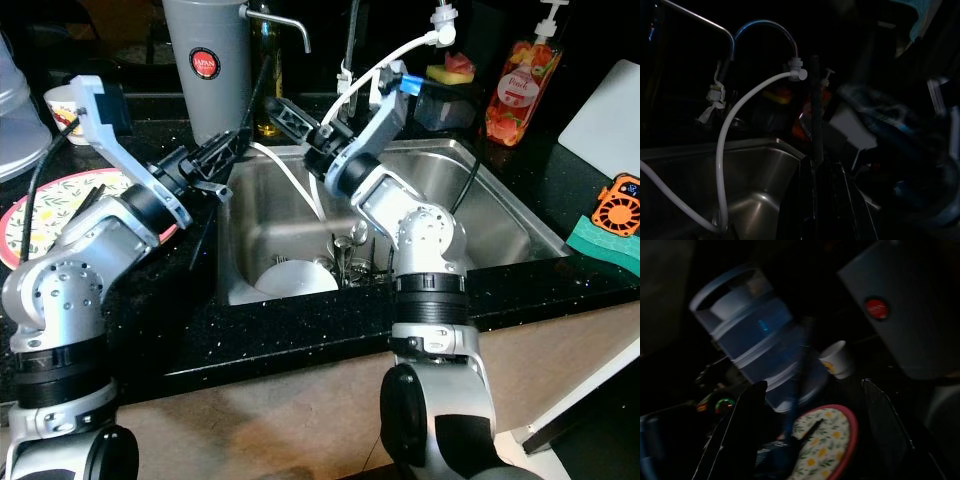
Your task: Kitchen organization
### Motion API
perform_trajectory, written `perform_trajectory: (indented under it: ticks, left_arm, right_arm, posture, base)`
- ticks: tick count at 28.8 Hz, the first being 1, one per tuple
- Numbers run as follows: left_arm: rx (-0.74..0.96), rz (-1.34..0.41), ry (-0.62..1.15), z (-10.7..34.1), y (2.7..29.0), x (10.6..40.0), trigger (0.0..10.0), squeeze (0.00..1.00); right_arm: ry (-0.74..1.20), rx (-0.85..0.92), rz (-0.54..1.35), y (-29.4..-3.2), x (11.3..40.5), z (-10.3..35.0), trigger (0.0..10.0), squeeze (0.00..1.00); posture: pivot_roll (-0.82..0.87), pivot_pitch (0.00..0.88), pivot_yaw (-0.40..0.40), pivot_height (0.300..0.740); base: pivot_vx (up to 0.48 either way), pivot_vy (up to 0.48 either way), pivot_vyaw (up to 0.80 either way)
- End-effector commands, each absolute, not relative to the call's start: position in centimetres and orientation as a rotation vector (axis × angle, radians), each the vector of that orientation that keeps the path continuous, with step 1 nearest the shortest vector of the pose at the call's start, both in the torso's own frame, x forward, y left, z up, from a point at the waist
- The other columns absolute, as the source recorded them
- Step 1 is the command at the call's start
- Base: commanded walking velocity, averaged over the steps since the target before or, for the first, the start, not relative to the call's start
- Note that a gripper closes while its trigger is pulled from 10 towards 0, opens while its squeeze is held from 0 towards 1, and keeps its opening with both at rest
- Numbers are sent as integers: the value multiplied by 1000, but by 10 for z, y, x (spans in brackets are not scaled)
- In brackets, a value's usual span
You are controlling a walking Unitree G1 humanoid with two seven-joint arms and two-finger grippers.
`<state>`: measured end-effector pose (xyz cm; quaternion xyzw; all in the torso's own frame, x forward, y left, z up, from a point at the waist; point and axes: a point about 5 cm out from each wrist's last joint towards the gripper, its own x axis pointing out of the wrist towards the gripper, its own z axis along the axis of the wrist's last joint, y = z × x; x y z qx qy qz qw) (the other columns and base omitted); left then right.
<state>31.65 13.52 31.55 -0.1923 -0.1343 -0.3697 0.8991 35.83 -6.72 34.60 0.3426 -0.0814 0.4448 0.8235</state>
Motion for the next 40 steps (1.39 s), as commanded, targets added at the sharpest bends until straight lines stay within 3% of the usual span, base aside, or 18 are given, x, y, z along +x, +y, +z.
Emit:
perform_trajectory:
  ticks: [1, 10, 11, 12, 34, 35, 36, 38, 39, 40]
  left_arm:
    - [-384, -790, -247, 311, 131, 314, 10000, 0]
    - [-354, -811, -198, 304, 125, 313, 10000, 0]
    - [-355, -810, -197, 304, 125, 313, 10000, 0]
    - [-356, -808, -197, 304, 126, 313, 10000, 0]
    - [-352, -790, -199, 307, 132, 315, 10000, 0]
    - [-354, -796, -200, 307, 131, 314, 10000, 251]
    - [-351, -789, -200, 307, 131, 315, 10000, 753]
    - [-349, -784, -200, 307, 131, 315, 10000, 753]
    - [-352, -778, -206, 308, 132, 316, 10000, 1000]
    - [-352, -778, -206, 308, 132, 316, 10000, 1000]
  right_arm:
    - [-175, 734, 994, -66, 353, 349, 10000, 0]
    - [-148, 692, 996, -63, 351, 346, 10000, 0]
    - [-146, 690, 991, -63, 351, 345, 2471, 0]
    - [-143, 692, 986, -64, 352, 345, 0, 0]
    - [-159, 708, 964, -68, 355, 349, 0, 0]
    - [-161, 708, 960, -69, 356, 349, 0, 0]
    - [-164, 709, 956, -70, 356, 350, 0, 0]
    - [-165, 710, 954, -70, 357, 350, 0, 0]
    - [-173, 710, 946, -73, 358, 352, 0, 0]
    - [-173, 710, 946, -73, 358, 352, 0, 0]
  posture:
    - [-26, 75, -47, 740]
    - [-27, 79, -50, 740]
    - [-27, 79, -50, 740]
    - [-27, 80, -50, 740]
    - [-21, 94, -51, 740]
    - [-22, 95, -51, 740]
    - [-22, 95, -51, 740]
    - [-22, 95, -51, 740]
    - [-22, 95, -50, 740]
    - [-22, 95, -50, 740]
  base:
    - [0, 0, 0]
    - [0, 0, 0]
    - [0, 0, 0]
    - [0, 0, 0]
    - [0, 0, 0]
    - [0, 0, 0]
    - [0, 0, 0]
    - [0, 0, 0]
    - [0, 0, 0]
    - [0, 0, 0]
